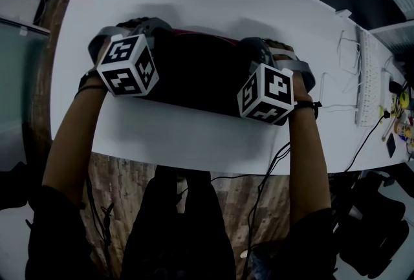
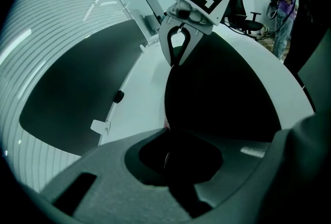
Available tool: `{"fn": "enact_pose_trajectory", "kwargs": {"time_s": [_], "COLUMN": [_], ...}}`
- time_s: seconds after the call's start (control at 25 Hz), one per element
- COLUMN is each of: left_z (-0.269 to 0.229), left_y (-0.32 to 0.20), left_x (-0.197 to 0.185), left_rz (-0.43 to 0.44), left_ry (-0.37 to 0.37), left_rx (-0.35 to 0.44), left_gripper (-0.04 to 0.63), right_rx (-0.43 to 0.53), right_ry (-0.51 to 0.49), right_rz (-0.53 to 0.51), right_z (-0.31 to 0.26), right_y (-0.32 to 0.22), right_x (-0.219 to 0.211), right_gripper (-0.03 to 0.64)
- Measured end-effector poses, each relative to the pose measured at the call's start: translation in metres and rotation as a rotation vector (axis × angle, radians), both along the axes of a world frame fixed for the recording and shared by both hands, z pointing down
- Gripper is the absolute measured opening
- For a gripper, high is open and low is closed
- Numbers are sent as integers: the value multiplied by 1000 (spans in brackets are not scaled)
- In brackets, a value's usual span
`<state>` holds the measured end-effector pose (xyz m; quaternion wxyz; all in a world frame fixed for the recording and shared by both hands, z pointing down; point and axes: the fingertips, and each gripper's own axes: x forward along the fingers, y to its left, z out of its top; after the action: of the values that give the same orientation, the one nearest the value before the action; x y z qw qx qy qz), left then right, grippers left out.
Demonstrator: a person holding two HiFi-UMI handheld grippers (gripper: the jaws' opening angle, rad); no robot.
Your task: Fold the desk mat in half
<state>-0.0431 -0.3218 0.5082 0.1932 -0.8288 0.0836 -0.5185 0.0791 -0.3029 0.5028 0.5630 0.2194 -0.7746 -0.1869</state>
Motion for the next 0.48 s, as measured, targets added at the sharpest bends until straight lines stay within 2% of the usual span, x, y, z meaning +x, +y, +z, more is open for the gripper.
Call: {"fn": "enact_pose_trajectory", "kwargs": {"time_s": [0.2, 0.48], "left_z": [8, 15], "left_y": [-8, -14], "left_x": [-1, -1], "left_rz": [-18, -31], "left_ry": [3, 10], "left_rx": [-18, -43], "left_gripper": [23, 26], "right_rx": [-10, -18], "right_ry": [26, 14], "right_rz": [-23, -17], "right_z": [9, 17], "right_y": [-7, -13], "right_x": [-1, -2], "right_gripper": [44, 51]}}
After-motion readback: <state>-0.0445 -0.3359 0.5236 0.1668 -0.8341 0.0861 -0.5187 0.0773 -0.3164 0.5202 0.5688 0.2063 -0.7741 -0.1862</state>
